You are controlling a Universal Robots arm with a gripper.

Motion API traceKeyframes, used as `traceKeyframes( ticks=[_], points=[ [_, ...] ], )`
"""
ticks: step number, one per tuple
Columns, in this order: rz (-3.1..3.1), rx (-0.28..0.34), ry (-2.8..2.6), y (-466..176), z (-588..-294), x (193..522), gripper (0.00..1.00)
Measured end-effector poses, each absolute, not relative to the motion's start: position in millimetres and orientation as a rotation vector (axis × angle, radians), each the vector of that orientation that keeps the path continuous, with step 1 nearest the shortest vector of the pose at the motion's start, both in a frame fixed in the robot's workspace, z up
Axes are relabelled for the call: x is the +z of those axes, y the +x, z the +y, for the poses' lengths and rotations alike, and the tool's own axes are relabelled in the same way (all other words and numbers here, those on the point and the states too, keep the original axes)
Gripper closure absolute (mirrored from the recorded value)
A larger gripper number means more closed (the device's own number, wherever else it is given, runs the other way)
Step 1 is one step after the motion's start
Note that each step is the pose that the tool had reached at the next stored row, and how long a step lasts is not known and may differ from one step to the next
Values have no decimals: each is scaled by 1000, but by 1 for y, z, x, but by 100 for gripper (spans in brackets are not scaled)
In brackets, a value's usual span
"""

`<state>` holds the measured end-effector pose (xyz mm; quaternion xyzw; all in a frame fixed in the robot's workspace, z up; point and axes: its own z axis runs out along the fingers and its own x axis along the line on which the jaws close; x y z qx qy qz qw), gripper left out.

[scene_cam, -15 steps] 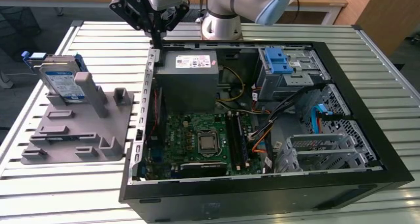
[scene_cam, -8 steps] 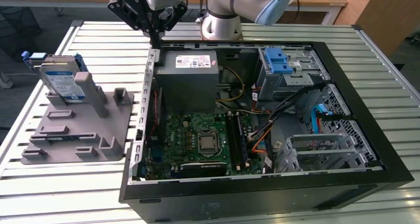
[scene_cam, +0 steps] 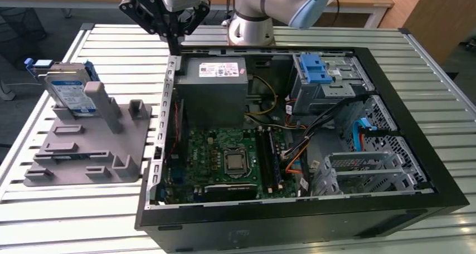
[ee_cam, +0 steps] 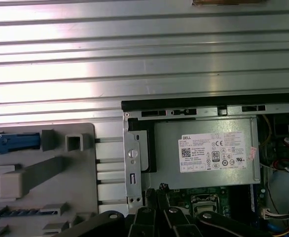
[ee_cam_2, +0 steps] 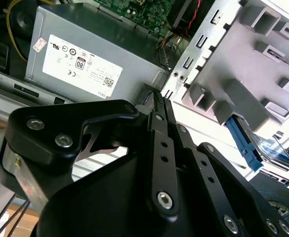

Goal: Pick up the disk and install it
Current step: 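Reach for the disk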

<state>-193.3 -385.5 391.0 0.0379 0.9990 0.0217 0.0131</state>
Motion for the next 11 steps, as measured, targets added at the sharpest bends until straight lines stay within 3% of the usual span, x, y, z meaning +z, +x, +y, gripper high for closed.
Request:
traceKeyframes(
  ticks=[11],
  points=[
    [3113, 68, 118, -200, -385, 391, 85]
  ],
)
